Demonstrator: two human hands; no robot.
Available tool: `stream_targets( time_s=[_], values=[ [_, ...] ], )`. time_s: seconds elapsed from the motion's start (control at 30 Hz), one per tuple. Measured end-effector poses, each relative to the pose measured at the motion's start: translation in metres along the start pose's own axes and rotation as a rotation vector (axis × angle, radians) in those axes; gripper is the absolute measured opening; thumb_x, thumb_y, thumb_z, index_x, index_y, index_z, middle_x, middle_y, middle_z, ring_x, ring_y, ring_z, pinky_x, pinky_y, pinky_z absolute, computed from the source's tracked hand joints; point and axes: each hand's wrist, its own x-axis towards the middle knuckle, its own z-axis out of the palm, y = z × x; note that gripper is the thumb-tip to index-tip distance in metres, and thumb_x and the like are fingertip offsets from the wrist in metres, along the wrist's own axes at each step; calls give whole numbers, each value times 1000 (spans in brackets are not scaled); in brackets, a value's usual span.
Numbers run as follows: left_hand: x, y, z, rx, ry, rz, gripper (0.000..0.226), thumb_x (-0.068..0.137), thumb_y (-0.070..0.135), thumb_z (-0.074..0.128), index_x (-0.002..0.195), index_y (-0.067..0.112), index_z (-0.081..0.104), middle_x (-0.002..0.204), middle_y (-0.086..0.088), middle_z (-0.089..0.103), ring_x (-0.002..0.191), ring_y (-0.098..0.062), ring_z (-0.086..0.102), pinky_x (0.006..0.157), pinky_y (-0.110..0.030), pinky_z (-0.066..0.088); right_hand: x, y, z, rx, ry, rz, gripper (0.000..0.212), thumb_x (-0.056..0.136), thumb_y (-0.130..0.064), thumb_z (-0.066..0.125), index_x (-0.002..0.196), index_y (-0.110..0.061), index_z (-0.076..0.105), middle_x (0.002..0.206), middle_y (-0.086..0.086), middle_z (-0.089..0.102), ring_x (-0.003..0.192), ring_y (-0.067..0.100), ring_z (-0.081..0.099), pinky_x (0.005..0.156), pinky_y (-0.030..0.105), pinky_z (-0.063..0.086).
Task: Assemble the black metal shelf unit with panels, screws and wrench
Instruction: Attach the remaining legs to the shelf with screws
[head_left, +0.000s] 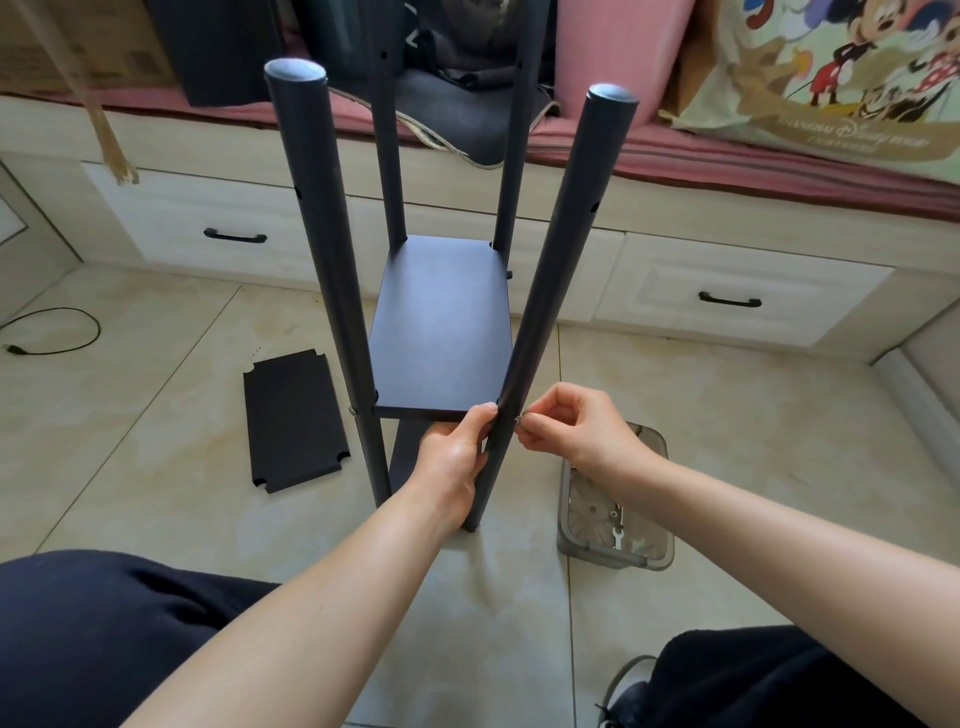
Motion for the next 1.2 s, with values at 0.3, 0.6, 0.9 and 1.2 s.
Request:
stream_targets(
  time_s=[0.3, 0.6, 0.9, 1.2],
  values=[
    [3, -1, -1, 14, 19, -6, 16, 93, 25, 68, 102, 13, 72, 108, -7, 77, 105, -19, 70, 77, -27, 45, -1, 5, -2, -62, -2, -36, 10, 87, -3, 71, 80, -4, 64, 82, 17, 74, 78, 24, 73, 78, 31, 61],
    [2, -1, -1, 2, 7, -5, 15, 93, 25, 68, 102, 14, 73, 105, -7, 77, 97, -15, 72, 71, -23, 46, -2, 1, -3, -291, -6, -134, 19, 86, -3, 71, 74, -15, 63, 79, 8, 74, 78, 16, 73, 82, 36, 59],
    [0, 1, -2, 14, -5, 4, 9, 92, 25, 69, 90, 18, 73, 100, -5, 78, 95, -17, 72, 73, -25, 46, -1, -4, -4, -67, -51, 6, 9, 89, 4, 65, 82, 1, 60, 86, 21, 71, 85, 29, 72, 81, 31, 60],
    [-3, 3, 0, 1, -9, 4, 9, 93, 23, 68, 93, 17, 73, 108, -8, 77, 91, -13, 72, 69, -22, 47, 1, -2, -5, -188, -45, -54, 11, 88, 2, 67, 80, -2, 61, 85, 20, 73, 86, 30, 73, 87, 42, 59]
  ],
)
